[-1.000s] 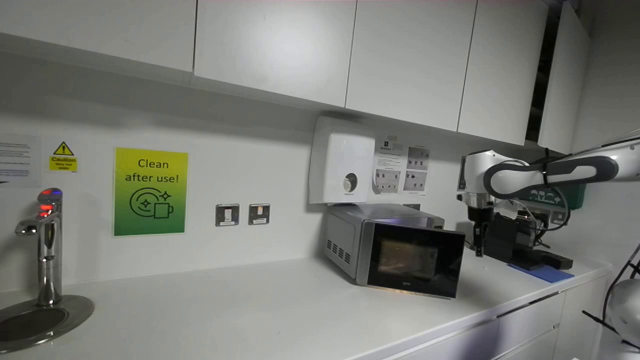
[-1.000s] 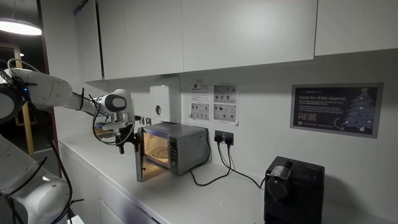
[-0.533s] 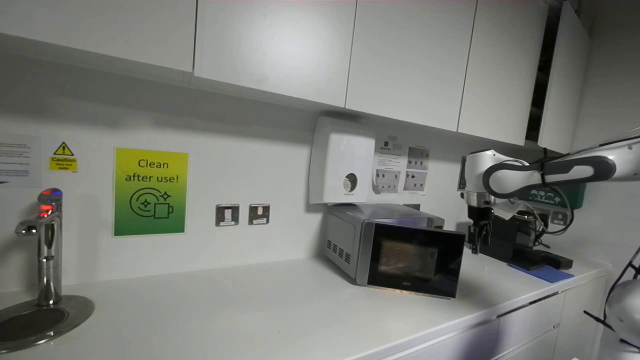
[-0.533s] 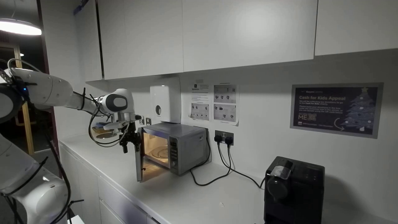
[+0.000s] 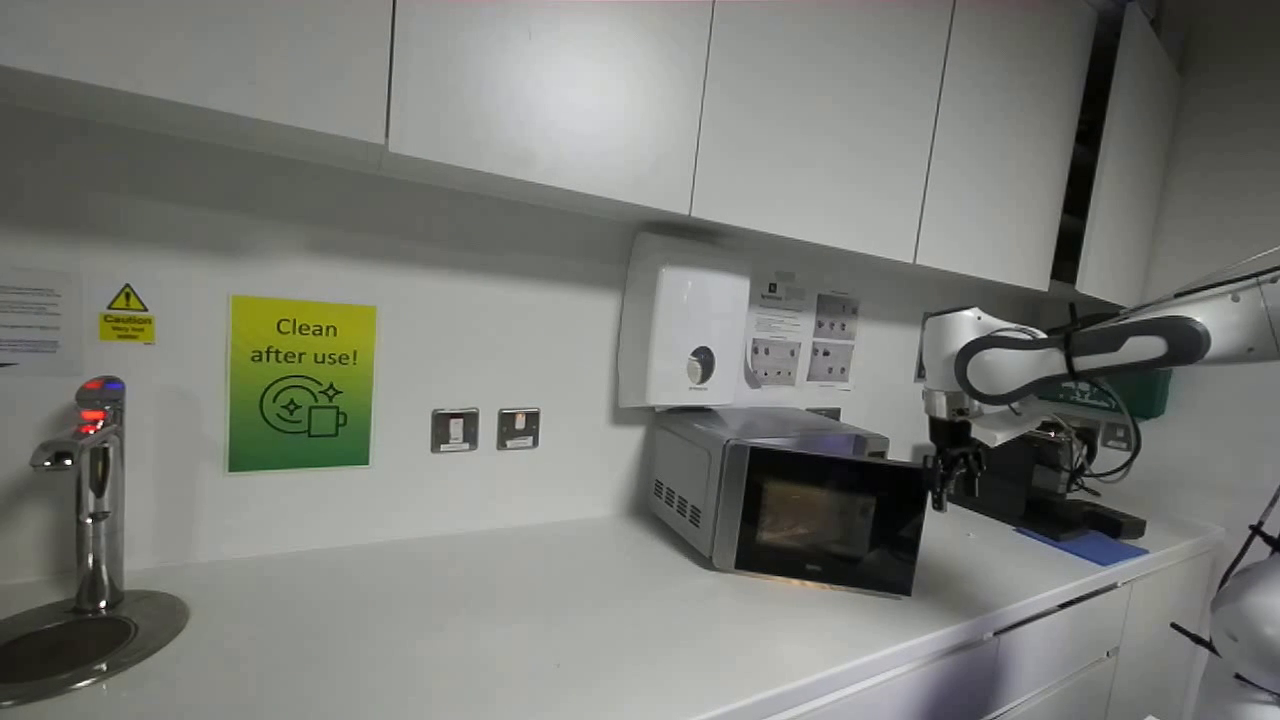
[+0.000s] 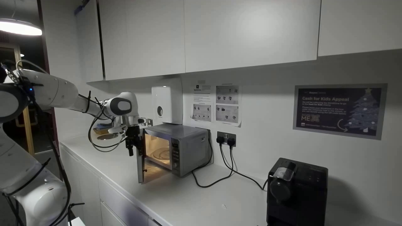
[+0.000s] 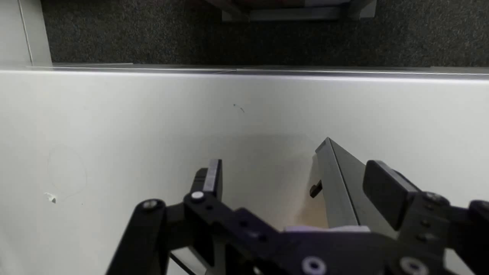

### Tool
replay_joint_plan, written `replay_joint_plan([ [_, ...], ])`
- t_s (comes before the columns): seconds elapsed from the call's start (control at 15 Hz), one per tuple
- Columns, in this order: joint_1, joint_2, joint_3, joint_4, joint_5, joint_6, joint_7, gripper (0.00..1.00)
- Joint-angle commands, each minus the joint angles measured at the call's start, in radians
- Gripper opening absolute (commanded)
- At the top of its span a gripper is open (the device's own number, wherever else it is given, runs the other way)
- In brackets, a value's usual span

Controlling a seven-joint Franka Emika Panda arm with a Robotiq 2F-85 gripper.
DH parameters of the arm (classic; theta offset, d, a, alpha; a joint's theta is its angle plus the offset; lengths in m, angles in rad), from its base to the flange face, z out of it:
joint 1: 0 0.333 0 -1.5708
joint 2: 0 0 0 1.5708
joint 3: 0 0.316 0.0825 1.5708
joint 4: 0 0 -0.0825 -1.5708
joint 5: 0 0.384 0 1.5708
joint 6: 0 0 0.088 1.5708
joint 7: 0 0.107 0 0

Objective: Close the microwave door fully

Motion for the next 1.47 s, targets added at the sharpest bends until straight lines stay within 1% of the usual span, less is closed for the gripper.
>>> replay_joint_plan([
  [0.0,-0.042,0.032,0.018,0.027,-0.021,0.024,0.048,1.0],
  [0.4,-0.074,0.051,0.014,0.065,-0.038,0.033,0.065,1.0],
  [0.73,-0.091,0.073,0.007,0.087,-0.053,0.073,0.059,1.0],
  [1.2,-0.092,0.137,0.009,0.106,-0.048,0.137,0.054,1.0],
  [1.4,-0.092,0.162,0.01,0.125,-0.054,0.136,0.054,1.0],
])
